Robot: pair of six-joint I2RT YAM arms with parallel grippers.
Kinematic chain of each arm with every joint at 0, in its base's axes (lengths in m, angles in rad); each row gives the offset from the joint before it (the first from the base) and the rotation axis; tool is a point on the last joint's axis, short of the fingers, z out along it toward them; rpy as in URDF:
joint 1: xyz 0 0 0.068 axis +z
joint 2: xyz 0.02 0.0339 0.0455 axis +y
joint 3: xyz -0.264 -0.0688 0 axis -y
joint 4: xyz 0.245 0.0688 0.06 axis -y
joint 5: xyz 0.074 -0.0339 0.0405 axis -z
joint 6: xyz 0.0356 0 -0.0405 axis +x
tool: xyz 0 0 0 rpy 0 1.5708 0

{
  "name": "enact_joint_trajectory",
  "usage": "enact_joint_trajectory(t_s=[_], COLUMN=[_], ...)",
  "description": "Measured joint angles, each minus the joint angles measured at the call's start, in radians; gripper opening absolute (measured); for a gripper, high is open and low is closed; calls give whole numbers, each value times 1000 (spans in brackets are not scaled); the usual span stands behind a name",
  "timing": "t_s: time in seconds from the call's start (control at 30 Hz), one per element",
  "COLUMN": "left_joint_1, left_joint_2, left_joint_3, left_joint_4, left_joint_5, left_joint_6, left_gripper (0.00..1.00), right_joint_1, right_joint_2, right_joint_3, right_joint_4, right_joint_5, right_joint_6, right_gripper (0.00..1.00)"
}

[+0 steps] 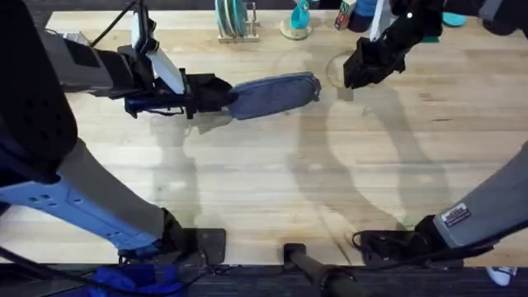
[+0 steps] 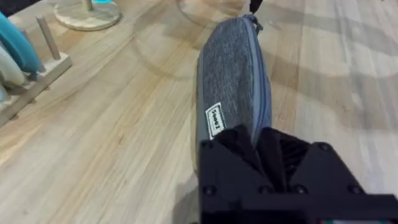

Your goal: Unzip the bag, pick up the pens from the table one at a time and place them inside, then zip the bag closed.

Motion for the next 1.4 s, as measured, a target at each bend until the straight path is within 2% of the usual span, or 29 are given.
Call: enact_joint_trajectory(t_s=[0.07,0.17,0.2,0.3,0.33,0.47,0.5,0.53,0.67,0.7,1.07,1.23,1.4], left_joint_1=[0,1,1,1,1,1,1,1,1,1,1,1,1], left_joint_2=[0,0,0,0,0,0,0,0,0,0,0,0,0], left_joint_3=[0,0,0,0,0,0,0,0,0,0,0,28,94], left_joint_4=[0,0,0,0,0,0,0,0,-1,-1,22,22,16], left_joint_5=[-4,-12,-14,-16,-16,-18,-18,-19,-20,-20,-21,-21,-21], left_joint_6=[-3,-4,-4,-5,-6,-7,-7,-8,-11,-11,-26,-123,-250], left_gripper=[141,192,216,250,252,255,286,352,944,978,993,995,997], right_joint_1=[0,0,0,0,0,0,0,0,0,0,0,0,0], right_joint_2=[0,0,0,0,0,0,0,0,0,0,-21,-111,-202], right_joint_3=[0,0,0,0,0,0,0,0,0,0,0,0,0], right_joint_4=[0,0,0,0,0,0,0,0,0,0,-3,-23,-34], right_joint_5=[0,0,0,0,0,0,0,0,0,0,0,0,0], right_joint_6=[-1,-1,-2,-3,-7,-7,-7,-7,-7,-7,-8,-8,-9], right_gripper=[202,361,467,896,969,995,995,995,996,996,996,996,997])
